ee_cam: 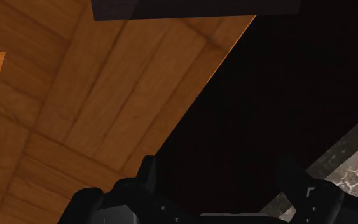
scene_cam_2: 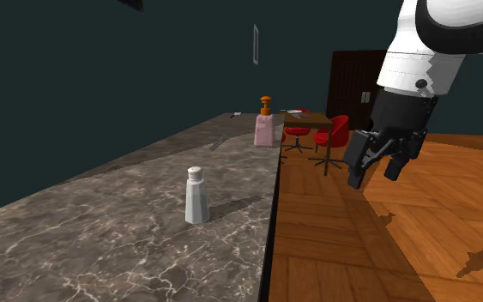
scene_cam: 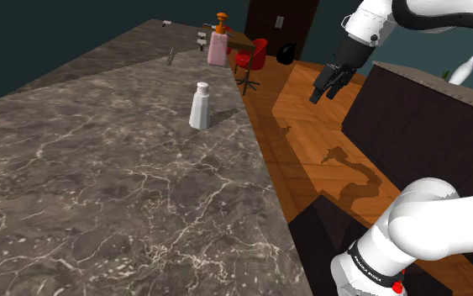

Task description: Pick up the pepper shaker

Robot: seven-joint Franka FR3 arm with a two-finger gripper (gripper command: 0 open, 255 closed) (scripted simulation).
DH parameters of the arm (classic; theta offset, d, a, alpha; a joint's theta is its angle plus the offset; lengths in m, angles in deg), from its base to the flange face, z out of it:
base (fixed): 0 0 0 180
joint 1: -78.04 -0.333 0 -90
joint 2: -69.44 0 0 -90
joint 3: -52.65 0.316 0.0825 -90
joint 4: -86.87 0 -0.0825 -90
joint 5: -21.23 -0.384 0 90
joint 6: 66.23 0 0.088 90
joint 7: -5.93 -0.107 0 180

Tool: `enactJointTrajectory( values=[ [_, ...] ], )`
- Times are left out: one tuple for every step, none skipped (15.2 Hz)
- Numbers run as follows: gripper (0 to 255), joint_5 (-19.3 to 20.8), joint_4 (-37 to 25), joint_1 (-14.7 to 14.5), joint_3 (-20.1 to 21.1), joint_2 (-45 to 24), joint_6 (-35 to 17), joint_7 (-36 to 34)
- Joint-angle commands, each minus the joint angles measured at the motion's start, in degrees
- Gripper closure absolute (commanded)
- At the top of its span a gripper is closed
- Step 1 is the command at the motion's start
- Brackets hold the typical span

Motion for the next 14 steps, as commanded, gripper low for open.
enactJointTrajectory(
  values=[
    [0, 0.00, 0.00, 0.00, 0.00, 0.00, 0.00, 0.00],
    [0, -0.74, -1.16, -0.41, 1.00, -1.57, 0.05, -1.08],
    [0, -1.44, -2.38, -0.79, 1.98, -3.17, 0.10, -2.14],
    [0, -2.11, -3.67, -1.15, 2.95, -4.80, 0.17, -3.19],
    [0, -2.74, -5.01, -1.48, 3.89, -6.47, 0.26, -4.23],
    [0, -3.33, -6.41, -1.79, 4.83, -8.16, 0.36, -5.27],
    [0, -3.88, -7.87, -2.09, 5.74, -9.89, 0.48, -6.31],
    [0, -4.39, -9.39, -2.37, 6.64, -11.64, 0.62, -7.34],
    [0, -4.85, -10.98, -2.63, 7.52, -13.43, 0.79, -8.38],
    [0, -5.27, -12.62, -2.88, 8.40, -15.24, 0.97, -9.41],
    [0, -5.64, -14.33, -3.12, 9.26, -17.08, 1.18, -10.45],
    [0, -5.96, -16.10, -3.33, 10.12, -18.95, 1.42, -11.49],
    [0, -6.23, -17.93, -3.55, 10.97, -20.86, 1.68, -12.54],
    [0, -6.46, -19.84, -3.76, 11.82, -22.79, 1.97, -13.60]
  ],
)
